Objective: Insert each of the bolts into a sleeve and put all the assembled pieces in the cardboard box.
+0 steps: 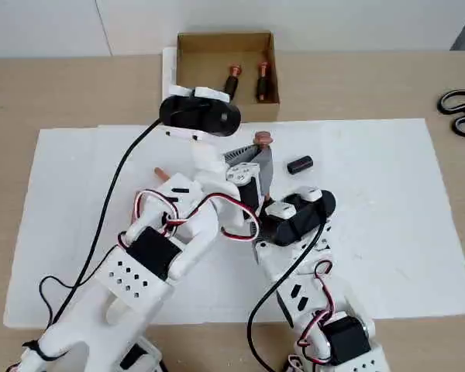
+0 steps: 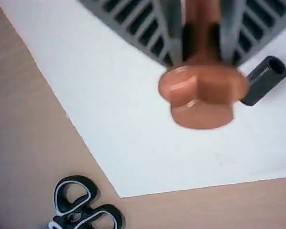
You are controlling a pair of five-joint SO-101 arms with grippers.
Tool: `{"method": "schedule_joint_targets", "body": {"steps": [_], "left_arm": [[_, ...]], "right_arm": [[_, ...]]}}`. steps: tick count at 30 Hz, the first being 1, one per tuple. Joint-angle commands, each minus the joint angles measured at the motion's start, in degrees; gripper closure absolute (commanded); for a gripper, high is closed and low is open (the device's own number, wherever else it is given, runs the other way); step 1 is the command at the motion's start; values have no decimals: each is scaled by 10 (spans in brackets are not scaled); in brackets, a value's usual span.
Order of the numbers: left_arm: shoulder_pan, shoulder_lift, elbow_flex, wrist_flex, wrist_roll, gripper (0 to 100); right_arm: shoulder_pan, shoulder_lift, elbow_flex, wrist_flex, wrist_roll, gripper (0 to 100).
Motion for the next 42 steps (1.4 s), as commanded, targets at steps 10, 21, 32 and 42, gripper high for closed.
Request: {"method": "schedule_joint_targets", "body": {"steps": [10, 21, 32, 42], "left_arm": [[-1, -20, 14, -13, -1, 994], [2, -21, 32, -11, -25, 994], [2, -21, 28, 35, -25, 994], [3, -21, 17, 74, -25, 994]], "right_arm": [[4, -8, -4, -15, -5, 995], [4, -8, -4, -15, -5, 995], [4, -8, -4, -16, -5, 995], [4, -8, -4, -16, -5, 995]]}}
